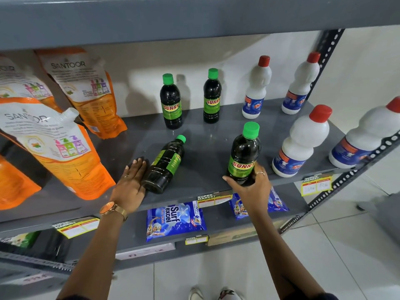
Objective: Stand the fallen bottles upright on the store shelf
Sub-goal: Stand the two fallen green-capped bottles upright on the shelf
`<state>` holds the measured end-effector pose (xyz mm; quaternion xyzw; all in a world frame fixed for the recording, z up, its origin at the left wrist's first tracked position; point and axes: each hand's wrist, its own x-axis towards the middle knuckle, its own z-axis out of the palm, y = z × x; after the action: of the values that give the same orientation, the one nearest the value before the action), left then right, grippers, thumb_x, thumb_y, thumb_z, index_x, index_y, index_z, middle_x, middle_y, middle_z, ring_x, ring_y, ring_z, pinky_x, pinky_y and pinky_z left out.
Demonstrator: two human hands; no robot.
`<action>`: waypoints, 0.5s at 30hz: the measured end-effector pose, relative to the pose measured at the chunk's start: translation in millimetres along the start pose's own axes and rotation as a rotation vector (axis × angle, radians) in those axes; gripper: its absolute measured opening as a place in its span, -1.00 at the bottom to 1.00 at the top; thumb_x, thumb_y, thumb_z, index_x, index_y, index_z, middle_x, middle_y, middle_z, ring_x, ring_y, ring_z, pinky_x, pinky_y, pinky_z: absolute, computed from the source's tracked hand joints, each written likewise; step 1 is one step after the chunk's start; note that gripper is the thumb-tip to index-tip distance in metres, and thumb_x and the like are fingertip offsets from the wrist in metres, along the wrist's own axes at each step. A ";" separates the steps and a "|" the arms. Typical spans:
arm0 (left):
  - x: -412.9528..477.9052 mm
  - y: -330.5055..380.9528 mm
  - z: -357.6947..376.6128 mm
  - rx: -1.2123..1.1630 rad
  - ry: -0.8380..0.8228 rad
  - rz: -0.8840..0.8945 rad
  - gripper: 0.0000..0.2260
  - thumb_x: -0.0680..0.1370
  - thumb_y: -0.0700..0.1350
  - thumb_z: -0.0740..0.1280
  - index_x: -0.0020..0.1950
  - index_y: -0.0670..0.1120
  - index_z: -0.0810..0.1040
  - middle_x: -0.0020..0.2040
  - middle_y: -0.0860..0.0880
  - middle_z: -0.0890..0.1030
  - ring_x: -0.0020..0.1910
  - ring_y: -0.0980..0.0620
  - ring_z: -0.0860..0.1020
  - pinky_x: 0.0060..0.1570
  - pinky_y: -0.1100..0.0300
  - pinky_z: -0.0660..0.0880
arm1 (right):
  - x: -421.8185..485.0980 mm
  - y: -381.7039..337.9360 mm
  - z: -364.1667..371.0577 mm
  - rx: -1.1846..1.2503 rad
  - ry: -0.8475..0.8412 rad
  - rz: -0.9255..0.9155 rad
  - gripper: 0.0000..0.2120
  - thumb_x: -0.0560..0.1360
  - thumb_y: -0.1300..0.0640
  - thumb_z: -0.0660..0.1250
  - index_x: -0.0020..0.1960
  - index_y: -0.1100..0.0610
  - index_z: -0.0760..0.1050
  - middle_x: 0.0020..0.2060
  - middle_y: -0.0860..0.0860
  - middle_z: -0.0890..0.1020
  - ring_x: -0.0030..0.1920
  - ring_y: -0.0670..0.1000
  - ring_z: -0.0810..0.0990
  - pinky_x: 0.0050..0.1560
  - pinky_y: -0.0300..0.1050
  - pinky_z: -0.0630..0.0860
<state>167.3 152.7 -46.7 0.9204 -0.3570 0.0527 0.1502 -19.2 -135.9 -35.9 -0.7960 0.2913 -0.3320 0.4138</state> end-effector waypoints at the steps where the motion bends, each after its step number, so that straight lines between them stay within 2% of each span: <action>1: 0.1 -0.3 0.3 -0.001 0.001 -0.002 -0.40 0.43 -0.08 0.06 0.47 -0.18 0.06 0.49 -0.17 0.09 0.47 -0.03 -0.01 0.37 0.34 -0.30 | -0.3 0.0 0.2 0.000 0.004 0.001 -0.21 0.19 -0.23 0.53 0.29 0.13 0.43 0.11 0.06 0.57 0.12 0.02 0.54 0.08 0.02 0.56; 4: 0.7 -0.5 0.8 -0.007 0.020 -0.001 -0.37 0.42 0.04 -0.04 0.46 -0.21 0.09 0.48 -0.20 0.13 0.46 -0.05 0.03 0.36 0.36 -0.30 | -1.4 -1.5 0.9 -0.012 0.019 -0.005 -0.22 0.18 -0.21 0.56 0.28 0.13 0.44 0.10 0.07 0.57 0.10 0.03 0.54 0.06 -0.01 0.55; 6: 0.8 0.7 0.3 -0.005 0.027 0.001 -0.35 0.41 0.04 -0.06 0.45 -0.22 0.09 0.47 -0.21 0.14 0.46 -0.06 0.03 0.36 0.36 -0.30 | -2.5 -2.9 2.0 -0.017 0.021 -0.008 -0.22 0.18 -0.20 0.57 0.28 0.13 0.44 0.10 0.07 0.57 0.11 0.03 0.54 0.06 -0.01 0.55; 9: 0.6 2.6 -0.4 0.000 0.014 -0.001 -0.37 0.41 -0.02 -0.01 0.46 -0.20 0.06 0.49 -0.19 0.10 0.46 -0.03 -0.01 0.43 0.19 -0.19 | -2.6 -3.2 2.3 -0.022 -0.008 0.002 -0.17 0.18 -0.23 0.55 0.33 0.12 0.41 0.14 0.06 0.56 0.15 0.02 0.52 0.12 0.04 0.54; 12: 0.1 2.6 0.3 0.002 0.000 -0.005 -0.38 0.43 0.01 -0.04 0.47 -0.18 0.06 0.49 -0.18 0.09 0.47 -0.03 -0.02 0.44 0.05 -0.10 | -16.8 -3.4 1.6 0.056 0.015 0.071 0.01 0.20 -0.22 0.55 0.49 0.12 0.21 0.36 0.06 0.40 0.34 -0.01 0.38 0.30 -0.06 0.39; 13: -0.7 2.5 0.4 0.004 -0.006 -0.010 -0.39 0.44 0.00 -0.02 0.47 -0.18 0.06 0.50 -0.18 0.09 0.47 -0.02 -0.03 0.44 0.06 -0.11 | -28.5 -4.9 2.1 0.096 0.074 0.088 0.00 0.22 -0.22 0.54 0.50 0.12 0.19 0.40 0.07 0.34 0.37 -0.02 0.33 0.33 -0.04 0.35; 15: -0.9 2.4 -0.1 0.000 -0.013 -0.017 -0.40 0.46 0.02 -0.03 0.47 -0.17 0.05 0.50 -0.18 0.09 0.47 -0.02 -0.03 0.44 0.07 -0.12 | -58.7 -15.1 8.9 0.102 0.157 0.011 -0.21 0.32 -0.26 0.44 0.39 0.12 0.31 0.30 0.07 0.41 0.28 -0.09 0.32 0.27 0.07 0.39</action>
<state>165.0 151.6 -46.2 0.9237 -0.3504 0.0453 0.1484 -45.3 -81.1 -43.8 -0.7438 0.3098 -0.4057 0.4315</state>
